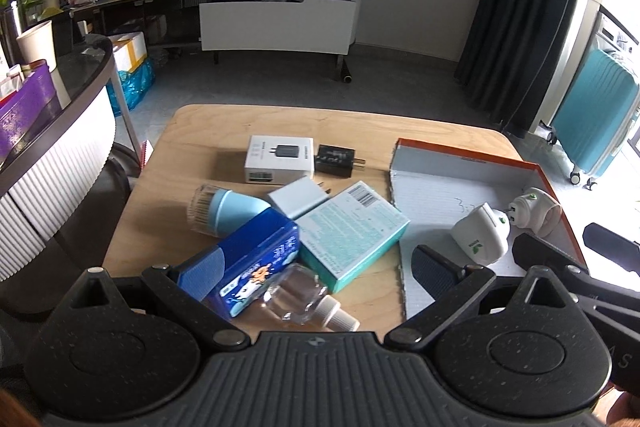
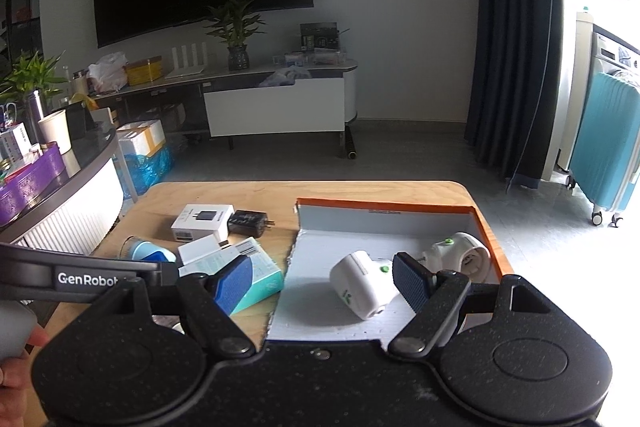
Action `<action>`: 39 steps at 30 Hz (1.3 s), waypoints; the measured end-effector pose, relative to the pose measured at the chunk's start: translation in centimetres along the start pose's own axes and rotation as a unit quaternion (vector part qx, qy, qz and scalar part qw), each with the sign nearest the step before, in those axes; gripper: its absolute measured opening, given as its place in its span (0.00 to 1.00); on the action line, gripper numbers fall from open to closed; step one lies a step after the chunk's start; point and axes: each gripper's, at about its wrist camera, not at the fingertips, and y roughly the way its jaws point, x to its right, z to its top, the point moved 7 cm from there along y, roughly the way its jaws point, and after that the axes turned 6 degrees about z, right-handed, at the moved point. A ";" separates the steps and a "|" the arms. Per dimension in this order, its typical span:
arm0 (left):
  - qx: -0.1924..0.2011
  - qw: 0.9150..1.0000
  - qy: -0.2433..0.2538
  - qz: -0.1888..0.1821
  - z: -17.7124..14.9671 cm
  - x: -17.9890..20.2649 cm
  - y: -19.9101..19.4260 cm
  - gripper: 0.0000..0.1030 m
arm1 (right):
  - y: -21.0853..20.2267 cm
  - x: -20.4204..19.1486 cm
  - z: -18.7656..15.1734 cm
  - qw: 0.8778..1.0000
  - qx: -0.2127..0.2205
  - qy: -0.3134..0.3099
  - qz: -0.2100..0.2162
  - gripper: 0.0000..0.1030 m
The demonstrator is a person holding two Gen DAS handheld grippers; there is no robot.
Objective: Organize rigid objects
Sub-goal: 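Withdraw both tools from the box back toward the cluttered table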
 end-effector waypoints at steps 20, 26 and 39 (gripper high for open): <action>-0.005 1.000 -0.023 0.011 -0.6 -3.4 -0.1 1.00 | 1.0 -3.2 -0.3 0.999 -0.010 -0.018 0.027 0.89; -0.010 0.999 -0.032 0.005 -1.2 -4.7 0.3 1.00 | 1.3 -4.2 -0.8 0.999 -0.017 -0.027 0.037 0.89; -0.042 0.995 -0.077 0.044 -2.5 -9.8 3.1 1.00 | 2.4 -4.2 -2.8 0.998 -0.043 -0.025 0.046 0.89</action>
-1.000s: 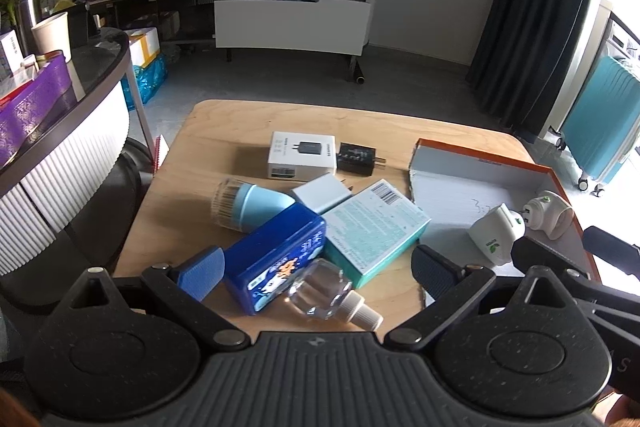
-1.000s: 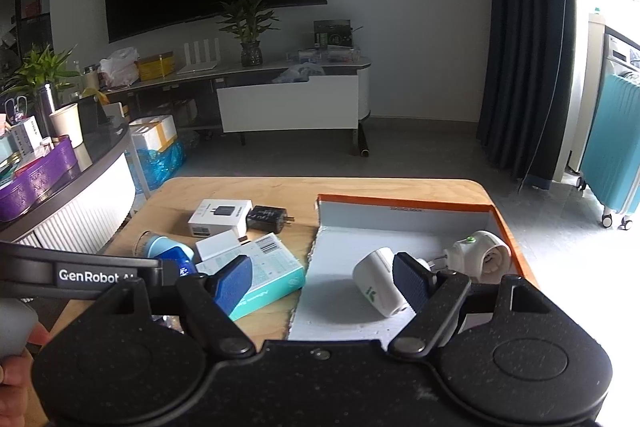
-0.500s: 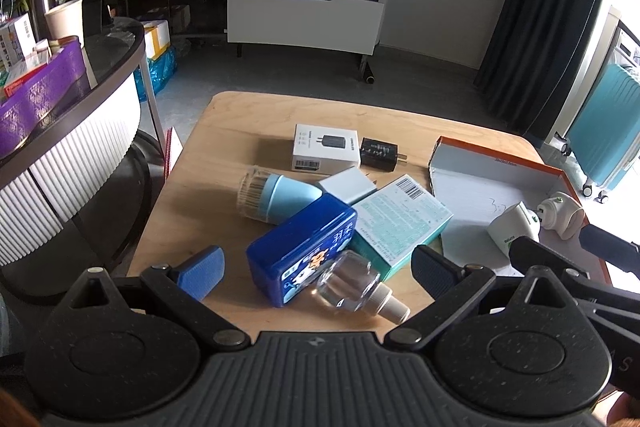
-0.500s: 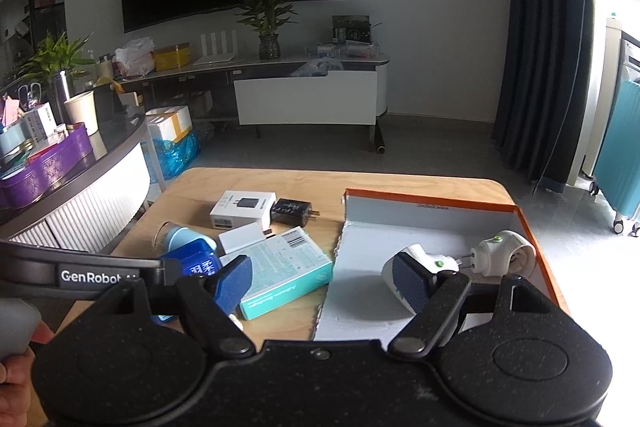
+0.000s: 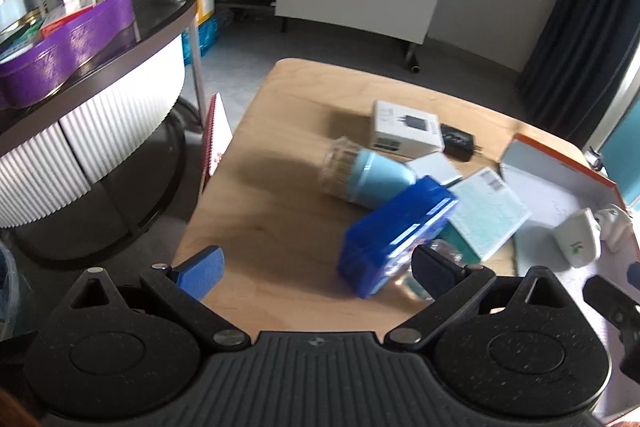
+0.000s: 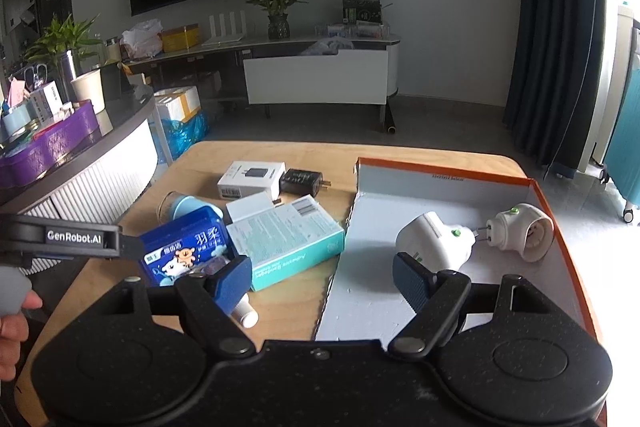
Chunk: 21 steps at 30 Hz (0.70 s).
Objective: Organize rigid objects
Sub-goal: 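Withdraw both tools from the box back toward the cluttered table, then grasp the white charger with the right tool while the left tool grasps the blue case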
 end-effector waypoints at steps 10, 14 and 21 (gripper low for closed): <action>-0.016 1.000 -0.007 -0.013 -0.5 -0.2 1.5 1.00 | 0.7 -1.0 -1.3 1.000 -0.019 -0.009 0.023 0.89; -0.016 1.000 -0.012 -0.019 -0.5 -0.7 1.6 1.00 | 0.8 -4.2 -2.5 0.994 -0.037 -0.045 0.088 0.89; -0.012 1.000 -0.007 -0.027 -0.5 -1.0 1.3 1.00 | 2.0 -11.4 -6.0 0.968 -0.082 -0.160 0.173 0.89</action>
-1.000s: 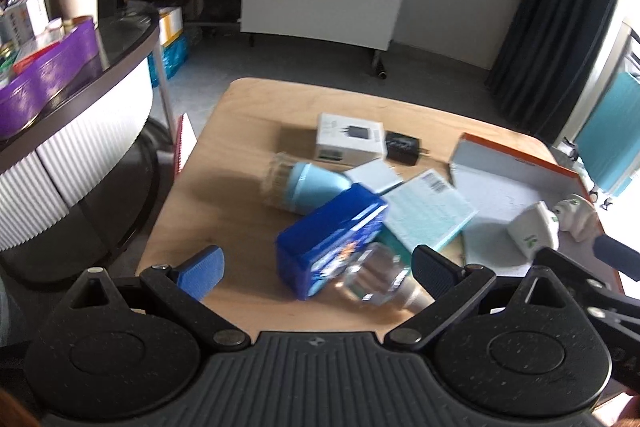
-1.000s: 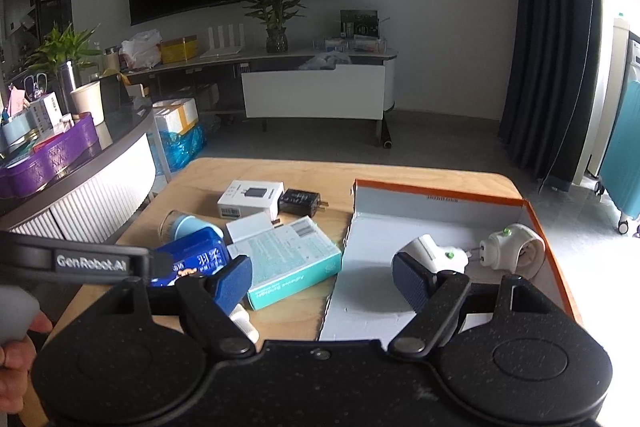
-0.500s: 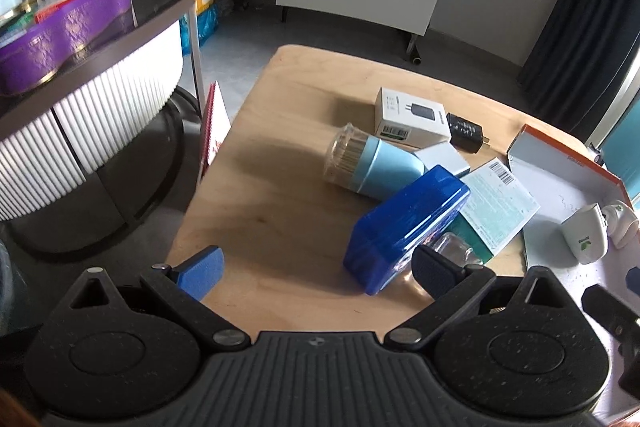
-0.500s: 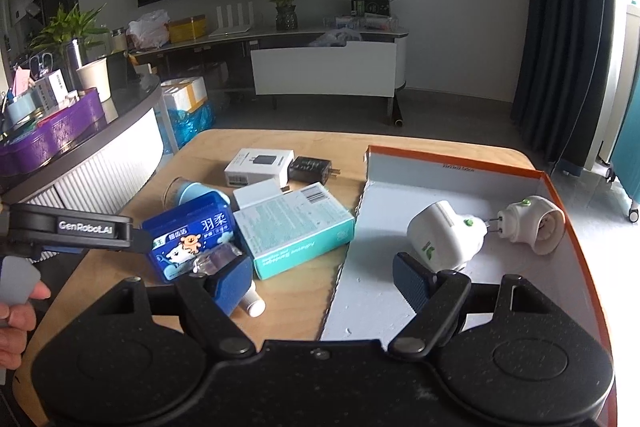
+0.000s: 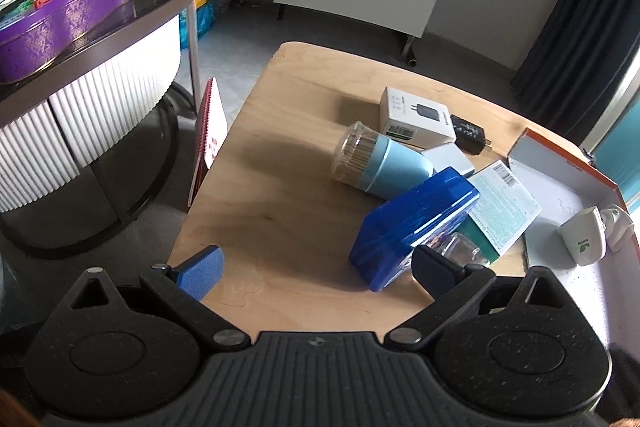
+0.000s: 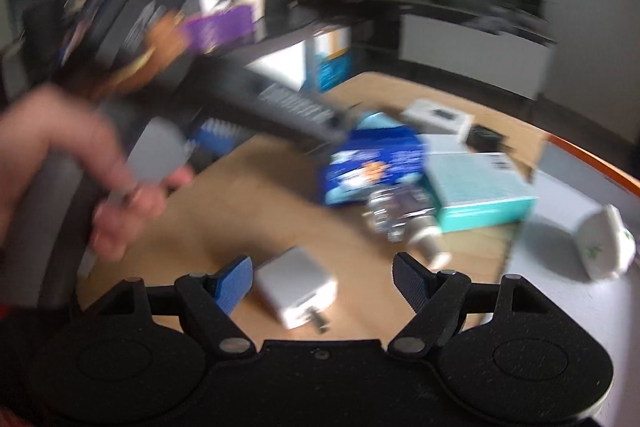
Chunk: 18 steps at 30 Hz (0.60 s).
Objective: Organize rigid objects
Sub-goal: 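Grasp the white charger with the right tool while the left tool grasps the blue case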
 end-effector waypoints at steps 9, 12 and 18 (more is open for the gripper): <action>0.012 1.000 0.025 -0.012 0.4 1.4 0.5 1.00 | 2.5 -1.7 -1.3 0.999 -0.034 -0.020 -0.002 0.53; 0.015 0.999 0.026 -0.020 0.8 2.3 0.7 1.00 | 2.2 -0.5 -1.2 0.999 -0.028 -0.003 -0.024 0.50; 0.037 0.994 0.096 -0.030 1.3 5.2 1.8 0.97 | 1.2 1.5 -1.8 0.999 -0.028 0.020 -0.040 0.49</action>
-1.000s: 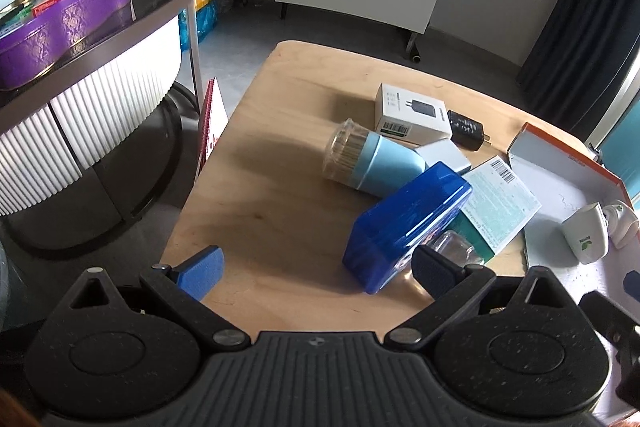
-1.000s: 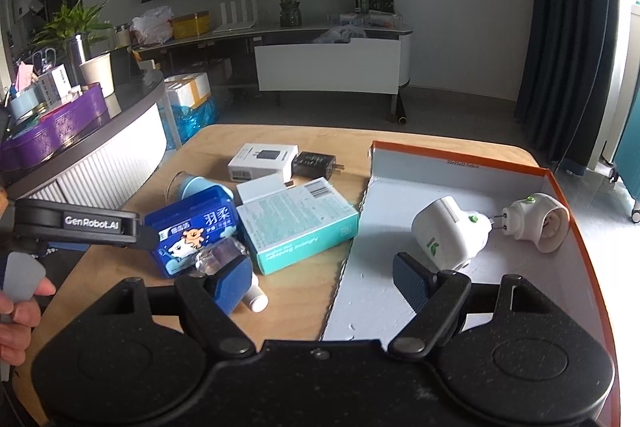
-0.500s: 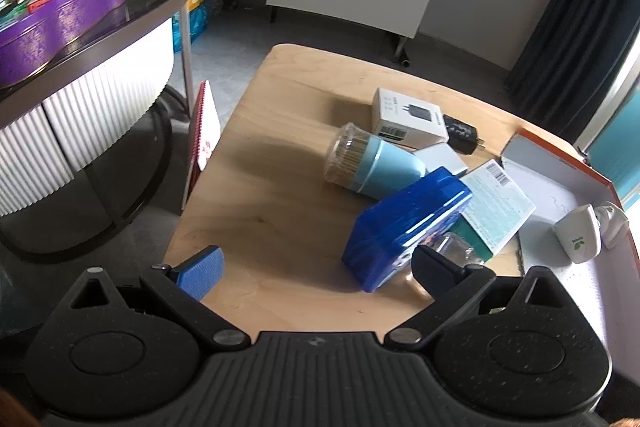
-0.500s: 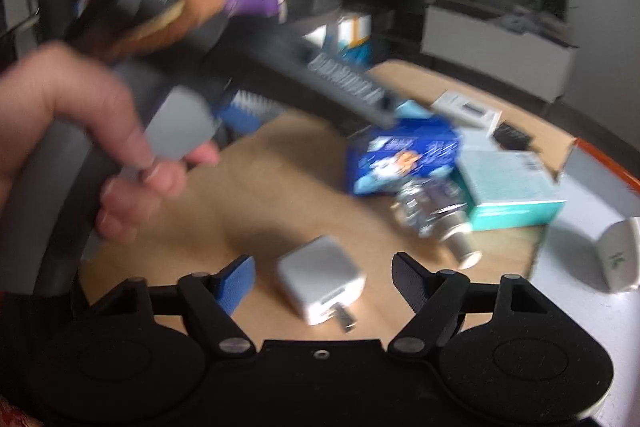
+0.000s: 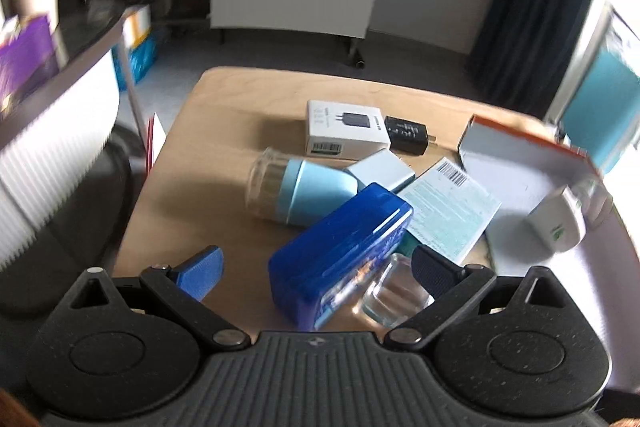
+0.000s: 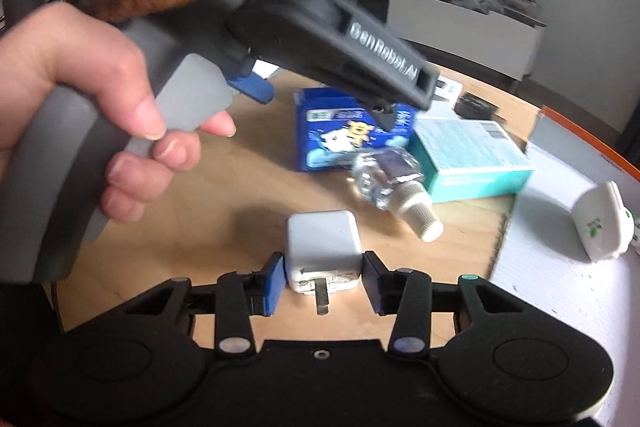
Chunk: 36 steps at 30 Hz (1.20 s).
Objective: Organize rigid objects
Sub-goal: 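Grasp the white charger with the right tool while the left tool grasps the blue case, then carry the blue case with the left tool while the right tool carries the white charger to the box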
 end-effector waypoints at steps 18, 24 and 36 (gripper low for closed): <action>-0.001 0.999 0.021 -0.043 -0.2 1.6 2.9 0.32 | -0.6 2.6 -0.4 0.998 0.009 0.042 -0.037 0.49; 0.011 0.999 -0.008 -0.048 -0.7 0.9 1.1 0.32 | -1.8 3.2 0.1 0.997 0.030 0.057 -0.045 0.49; 0.043 0.998 -0.034 -0.029 -1.4 -0.5 -4.6 0.32 | -5.0 4.9 1.7 0.991 0.081 0.079 -0.071 0.49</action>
